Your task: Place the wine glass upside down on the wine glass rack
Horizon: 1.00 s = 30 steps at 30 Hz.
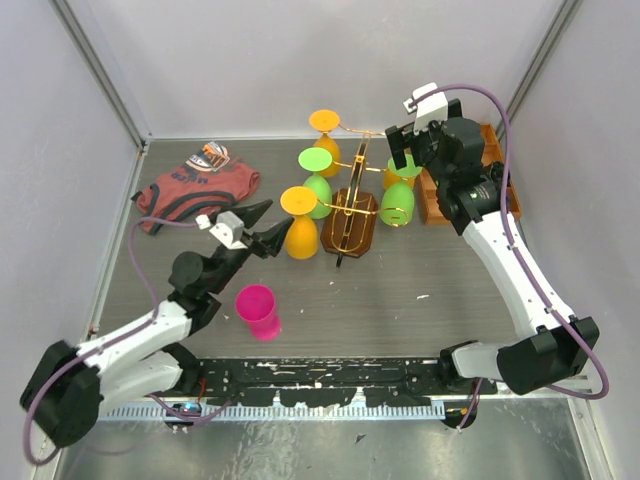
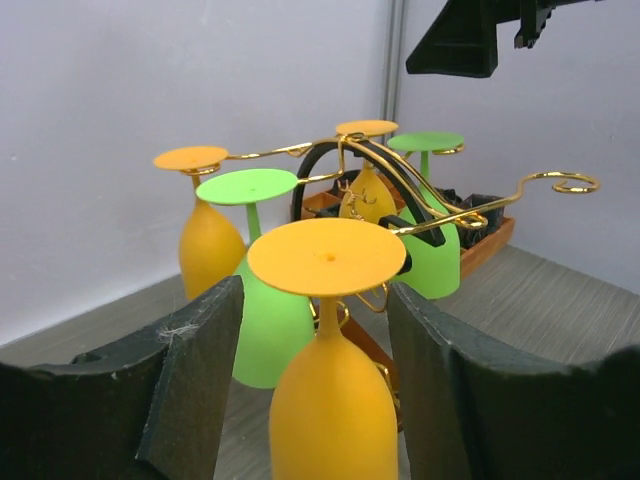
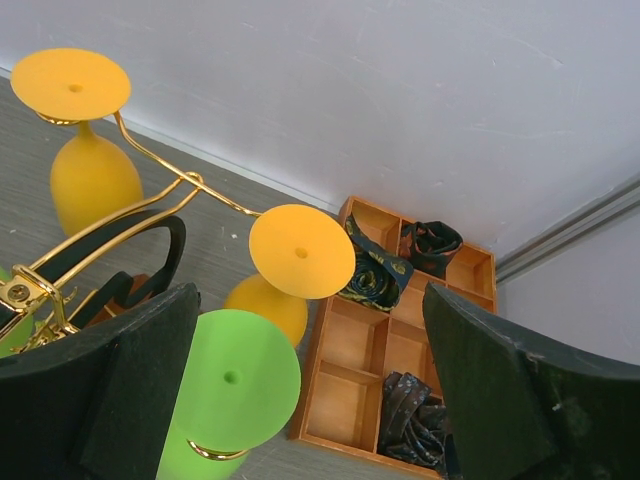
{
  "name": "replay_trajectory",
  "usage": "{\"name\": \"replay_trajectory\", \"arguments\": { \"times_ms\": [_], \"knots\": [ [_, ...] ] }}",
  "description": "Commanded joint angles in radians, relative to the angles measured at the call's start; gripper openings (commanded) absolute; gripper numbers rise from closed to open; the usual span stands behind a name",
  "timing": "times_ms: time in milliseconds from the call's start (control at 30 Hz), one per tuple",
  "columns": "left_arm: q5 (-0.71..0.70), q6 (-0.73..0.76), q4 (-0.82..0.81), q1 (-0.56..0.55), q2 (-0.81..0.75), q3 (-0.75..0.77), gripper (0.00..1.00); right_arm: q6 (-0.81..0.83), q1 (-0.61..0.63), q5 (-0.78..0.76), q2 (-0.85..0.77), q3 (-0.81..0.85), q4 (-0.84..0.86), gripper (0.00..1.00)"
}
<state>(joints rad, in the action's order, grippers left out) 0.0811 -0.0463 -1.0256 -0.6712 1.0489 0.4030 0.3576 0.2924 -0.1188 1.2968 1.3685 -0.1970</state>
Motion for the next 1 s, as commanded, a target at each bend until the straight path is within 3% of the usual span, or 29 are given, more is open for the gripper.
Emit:
{"name": "replay_trajectory", "arguments": {
  "times_ms": [0, 133, 233, 400, 567, 833, 967],
  "knots": [
    [-0.045, 0.067, 0.355, 0.001, -0.197, 0.001, 0.67, -0.011, -0.001, -0.013, 0.001, 0.047, 0.035, 0.99],
    [-0.13, 0.082, 0.6, 0.0, -0.405, 0.028, 0.71, -0.056, -0.002, -0.014, 0.001, 0.064, 0.037, 1.0],
    [-0.14, 0.102, 0.861, 0.0, -0.478, 0.108, 0.71, -0.098, -0.001, -0.014, 0.005, 0.083, 0.034, 1.0],
    [-0.085, 0.076, 1.273, 0.0, -0.414, 0.313, 0.7, -0.15, -0.002, -0.014, 0.035, 0.153, -0.026, 1.0],
    [-0.035, 0.009, 1.582, 0.0, -0.315, 0.478, 0.66, -0.166, -0.002, -0.039, 0.04, 0.188, -0.073, 1.0],
    [-0.025, -0.043, 1.895, 0.0, -0.264, 0.581, 0.65, -0.187, -0.001, -0.054, 0.017, 0.187, -0.097, 1.0],
    [-0.001, -0.031, 1.972, 0.0, -0.255, 0.602, 0.64, -0.189, -0.001, -0.056, 0.016, 0.191, -0.097, 1.0]
  ]
}}
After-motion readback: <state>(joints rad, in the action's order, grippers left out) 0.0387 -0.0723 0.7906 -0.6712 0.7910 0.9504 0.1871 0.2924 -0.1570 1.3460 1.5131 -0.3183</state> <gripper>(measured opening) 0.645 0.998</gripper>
